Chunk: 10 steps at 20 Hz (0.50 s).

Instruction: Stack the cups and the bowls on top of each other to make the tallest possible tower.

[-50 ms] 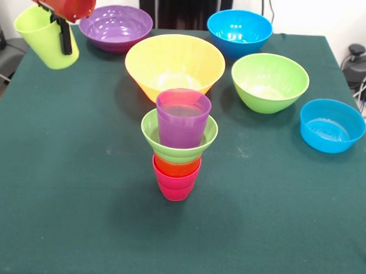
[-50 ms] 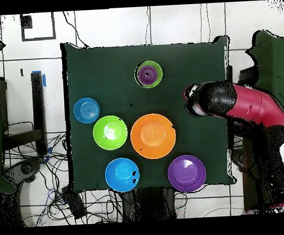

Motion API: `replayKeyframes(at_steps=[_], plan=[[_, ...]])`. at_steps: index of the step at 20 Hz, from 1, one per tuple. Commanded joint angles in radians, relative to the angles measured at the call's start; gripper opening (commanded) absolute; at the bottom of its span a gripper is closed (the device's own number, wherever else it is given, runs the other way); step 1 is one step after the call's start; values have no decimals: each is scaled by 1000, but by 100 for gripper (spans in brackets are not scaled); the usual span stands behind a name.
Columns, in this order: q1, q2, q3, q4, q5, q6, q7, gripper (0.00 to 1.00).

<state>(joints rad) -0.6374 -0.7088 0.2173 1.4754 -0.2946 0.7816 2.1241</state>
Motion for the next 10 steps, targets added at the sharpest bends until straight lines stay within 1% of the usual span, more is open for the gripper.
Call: replayKeyframes(at_steps=[1, 8, 10], plan=[[40, -3, 116, -63, -87, 133, -310, 0], [59, -16, 136, -114, -83, 218, -306, 0], [64, -15, 139, -125, -84, 230, -295, 0]])
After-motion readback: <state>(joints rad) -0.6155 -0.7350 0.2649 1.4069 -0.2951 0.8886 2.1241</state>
